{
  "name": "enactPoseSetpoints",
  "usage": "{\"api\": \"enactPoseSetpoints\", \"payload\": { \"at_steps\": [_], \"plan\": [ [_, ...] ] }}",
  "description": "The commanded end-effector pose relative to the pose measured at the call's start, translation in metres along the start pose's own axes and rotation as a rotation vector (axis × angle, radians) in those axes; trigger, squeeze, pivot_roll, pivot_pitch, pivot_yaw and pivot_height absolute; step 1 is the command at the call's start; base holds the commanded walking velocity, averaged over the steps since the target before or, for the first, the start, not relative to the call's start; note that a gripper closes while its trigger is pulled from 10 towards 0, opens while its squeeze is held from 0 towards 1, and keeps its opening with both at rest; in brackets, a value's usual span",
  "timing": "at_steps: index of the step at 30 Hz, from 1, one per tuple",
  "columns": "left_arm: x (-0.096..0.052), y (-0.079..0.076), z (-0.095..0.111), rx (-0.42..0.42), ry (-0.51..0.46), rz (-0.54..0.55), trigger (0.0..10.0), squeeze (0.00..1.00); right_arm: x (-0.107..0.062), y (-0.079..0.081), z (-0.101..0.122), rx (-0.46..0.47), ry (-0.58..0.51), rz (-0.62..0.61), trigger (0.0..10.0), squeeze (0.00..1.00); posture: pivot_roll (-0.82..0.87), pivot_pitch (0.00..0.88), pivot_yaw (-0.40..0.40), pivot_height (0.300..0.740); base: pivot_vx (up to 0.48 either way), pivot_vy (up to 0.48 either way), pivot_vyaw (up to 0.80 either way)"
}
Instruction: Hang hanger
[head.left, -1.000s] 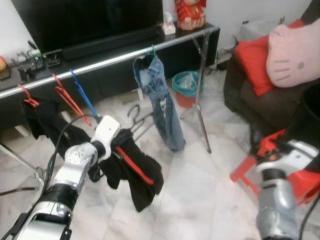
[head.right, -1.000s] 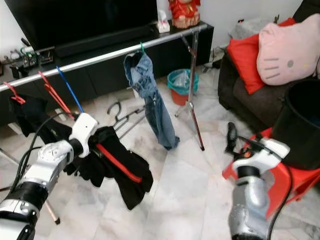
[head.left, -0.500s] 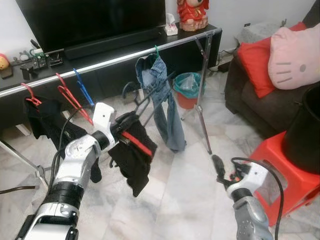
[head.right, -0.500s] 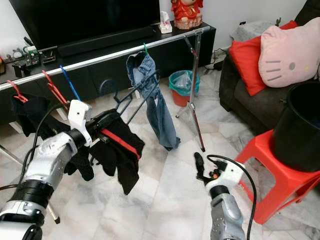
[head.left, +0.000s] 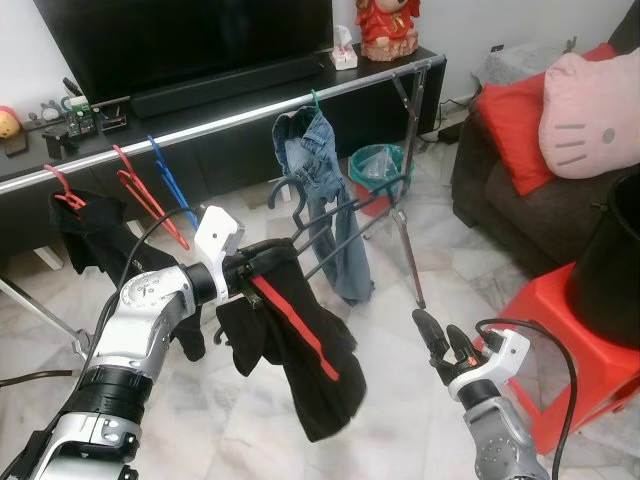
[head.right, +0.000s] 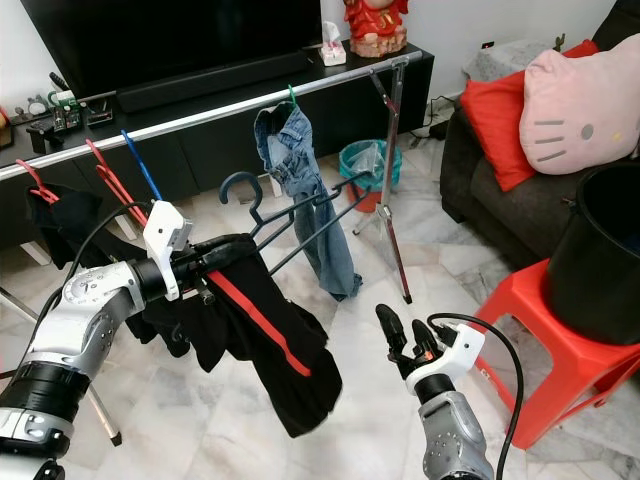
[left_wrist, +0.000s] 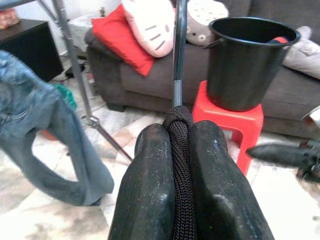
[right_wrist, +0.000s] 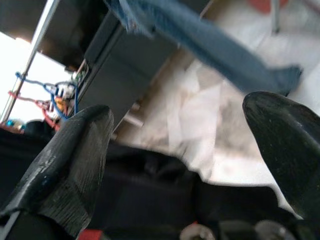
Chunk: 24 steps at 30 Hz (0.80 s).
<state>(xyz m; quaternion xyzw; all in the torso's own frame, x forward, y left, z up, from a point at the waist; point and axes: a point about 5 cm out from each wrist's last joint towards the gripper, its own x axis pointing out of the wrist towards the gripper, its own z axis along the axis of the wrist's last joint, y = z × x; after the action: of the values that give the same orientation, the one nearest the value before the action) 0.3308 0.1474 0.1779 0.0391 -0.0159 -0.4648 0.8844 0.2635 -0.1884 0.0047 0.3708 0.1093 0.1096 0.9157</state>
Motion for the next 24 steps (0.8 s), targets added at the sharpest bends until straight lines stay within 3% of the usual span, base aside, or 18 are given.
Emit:
{"api": "enactPoseSetpoints", "payload": {
  "at_steps": [1,9,18,24],
  "plan": [
    [-0.001,-0.004,0.011,0.011,-0.022,-0.059,10.0,0.00,-0.005,0.000,-0.020,-0.005,0.118,0.016,10.0,0.00,0.10,0.035,0.104,0.740,0.000,0.000,0.00],
    [-0.005,-0.020,0.022,-0.021,-0.033,-0.185,10.0,0.00,-0.014,0.002,-0.035,0.040,0.152,0.077,10.0,0.00,0.11,0.000,0.098,0.740,0.000,0.000,0.00],
    [-0.009,-0.031,0.027,-0.041,-0.011,-0.304,10.0,0.00,-0.013,0.003,-0.031,0.073,0.069,0.067,10.0,0.00,0.10,0.000,0.109,0.740,0.000,0.000,0.00],
    [-0.009,-0.035,0.034,-0.037,-0.018,-0.342,10.0,0.00,-0.013,0.006,-0.038,0.075,0.119,0.102,10.0,0.00,0.11,0.000,0.113,0.740,0.000,0.000,0.00]
  ]
}}
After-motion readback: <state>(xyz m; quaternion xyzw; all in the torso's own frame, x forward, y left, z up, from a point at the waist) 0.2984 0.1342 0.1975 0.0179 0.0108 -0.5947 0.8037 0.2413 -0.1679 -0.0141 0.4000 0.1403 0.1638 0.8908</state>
